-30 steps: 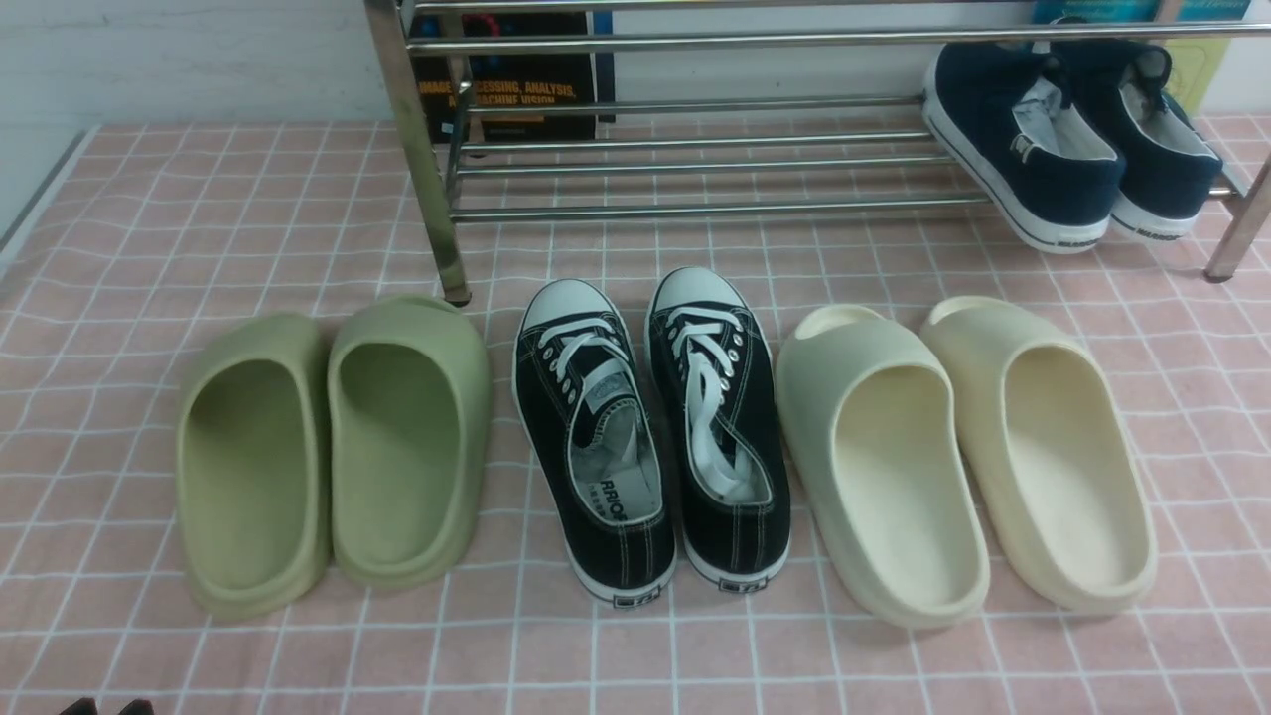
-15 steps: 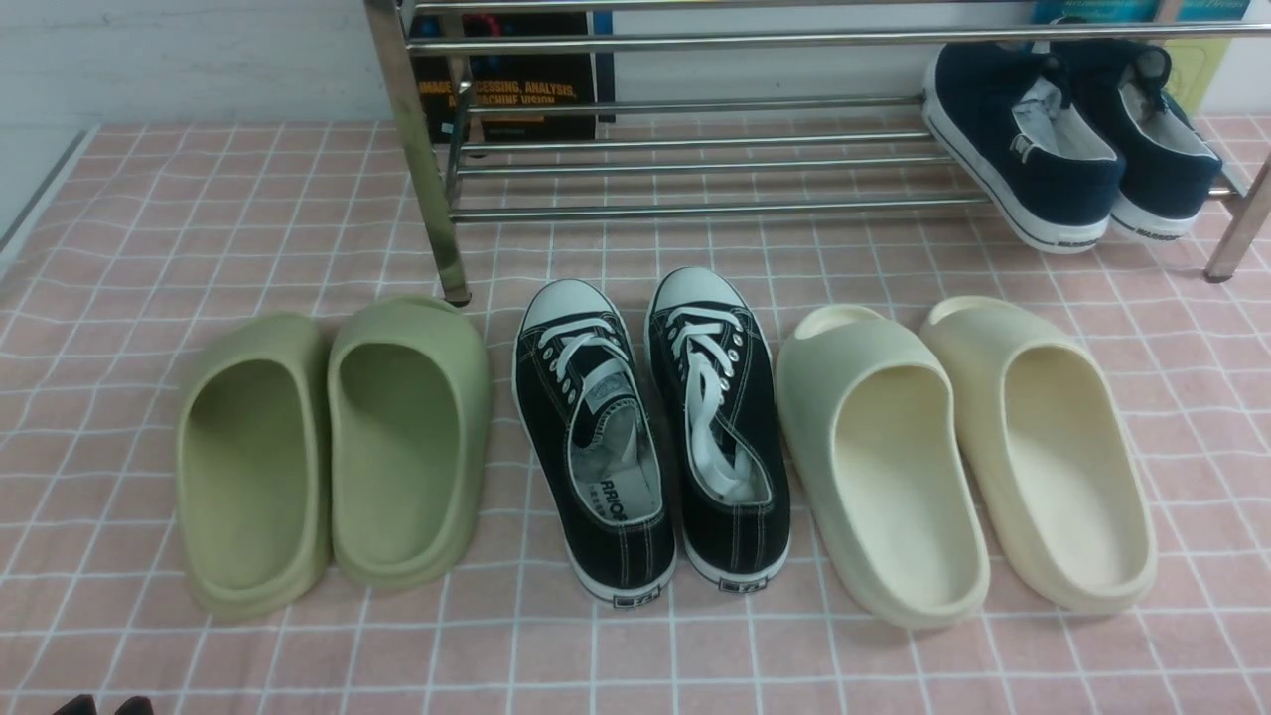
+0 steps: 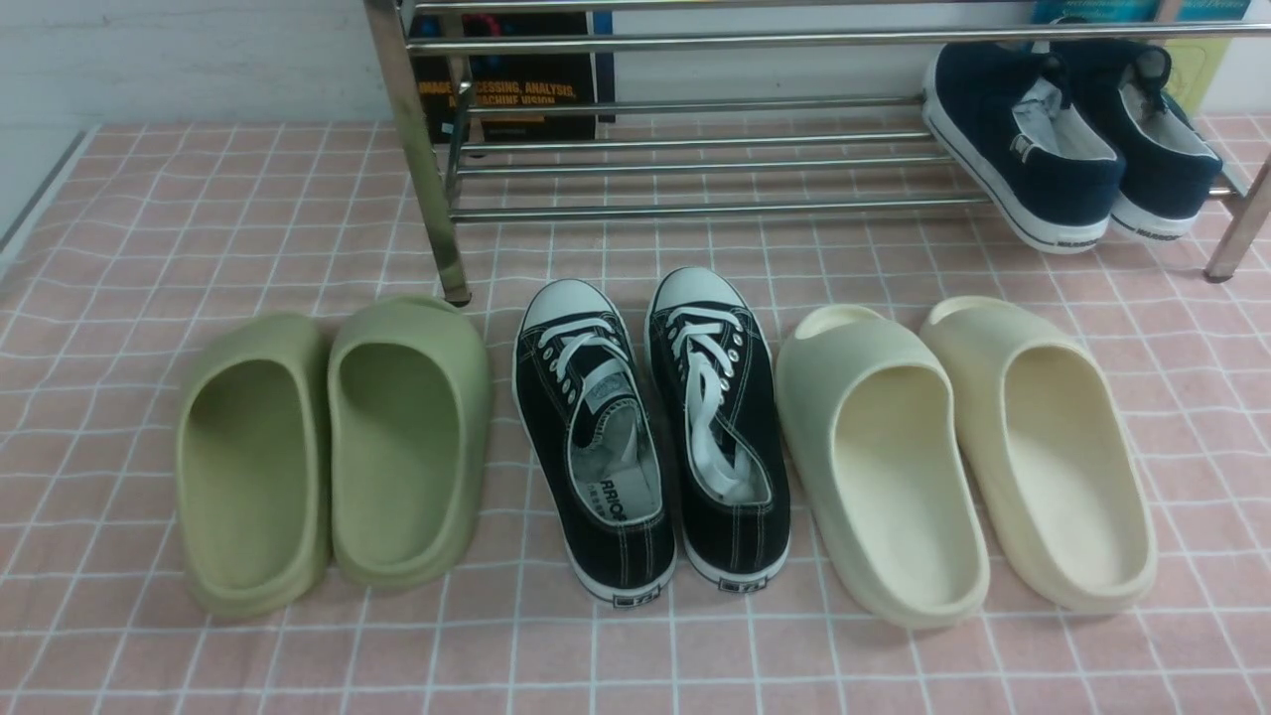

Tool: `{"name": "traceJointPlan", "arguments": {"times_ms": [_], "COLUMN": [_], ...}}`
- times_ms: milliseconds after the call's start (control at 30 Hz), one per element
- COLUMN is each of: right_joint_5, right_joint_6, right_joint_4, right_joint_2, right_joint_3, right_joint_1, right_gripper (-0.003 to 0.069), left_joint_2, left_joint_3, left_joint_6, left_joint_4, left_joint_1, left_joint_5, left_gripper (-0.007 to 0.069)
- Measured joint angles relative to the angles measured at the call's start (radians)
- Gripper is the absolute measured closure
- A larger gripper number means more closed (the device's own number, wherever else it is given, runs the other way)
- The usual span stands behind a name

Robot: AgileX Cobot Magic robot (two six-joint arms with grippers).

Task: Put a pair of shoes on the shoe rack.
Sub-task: Use the left arm to grab the shoe closest to it

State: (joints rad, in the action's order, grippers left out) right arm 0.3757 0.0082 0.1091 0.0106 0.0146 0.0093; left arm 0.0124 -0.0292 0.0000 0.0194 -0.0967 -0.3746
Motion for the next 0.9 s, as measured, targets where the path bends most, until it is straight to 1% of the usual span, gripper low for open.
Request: {"name": "traceJointPlan", "arguments": {"times_ms": [100,167,233,267,333,400,433,500,600,700,800,867,900], "right_joint_5": [0.0,0.0,0.0,0.0,0.0,0.0,0.0,0.0,0.0,0.001,0.001,0.001,0.001], "right_joint_6": [0.0,0.0,0.0,0.0,0.0,0.0,0.0,0.0,0.0,0.0,0.0,0.0,0.0], "right_joint_4": [0.0,0.0,0.0,0.0,0.0,0.001,0.001,0.001,0.001,0.001,0.001,0.001,0.001], "right_joint_2": [0.0,0.0,0.0,0.0,0.0,0.0,0.0,0.0,0.0,0.0,0.0,0.0,0.0], "right_joint_3": [0.0,0.0,0.0,0.0,0.0,0.0,0.0,0.0,0.0,0.0,0.0,0.0,0.0], "right_joint_1": [0.0,0.0,0.0,0.0,0.0,0.0,0.0,0.0,0.0,0.0,0.0,0.0,0.0], "right_gripper": [0.0622,0.0622,0.0622,0.0622,0.0622,0.0622,0.0622,0.0622,0.0622,0.0622,0.0622,0.0622,0.0622], "left_joint_2": [0.0,0.0,0.001,0.001,0.001,-0.002,-0.023,-0.094,-0.274,-0.449,-0.624,-0.711,-0.849], "left_joint_3": [0.0,0.0,0.004,0.024,0.064,0.193,0.283,0.385,0.547,0.633,0.663,0.664,0.683], "left_joint_6": [-0.089,-0.182,-0.266,-0.309,-0.328,-0.331,-0.305,-0.261,-0.197,-0.182,-0.175,-0.174,-0.172], "left_joint_4": [0.013,0.025,0.033,0.036,0.039,0.046,0.046,0.035,-0.035,-0.124,-0.215,-0.236,-0.23], "left_joint_1": [0.0,0.0,0.0,0.0,0.0,0.0,0.0,0.0,0.0,0.0,0.0,0.0,0.0], "left_joint_5": [-0.15,-0.233,-0.257,-0.216,-0.133,0.125,0.262,0.443,0.661,0.744,0.744,0.739,0.766], "left_gripper": [0.0384,0.0384,0.0384,0.0388,0.0403,0.0466,0.0514,0.0582,0.0622,0.0622,0.0622,0.0622,0.0622]}}
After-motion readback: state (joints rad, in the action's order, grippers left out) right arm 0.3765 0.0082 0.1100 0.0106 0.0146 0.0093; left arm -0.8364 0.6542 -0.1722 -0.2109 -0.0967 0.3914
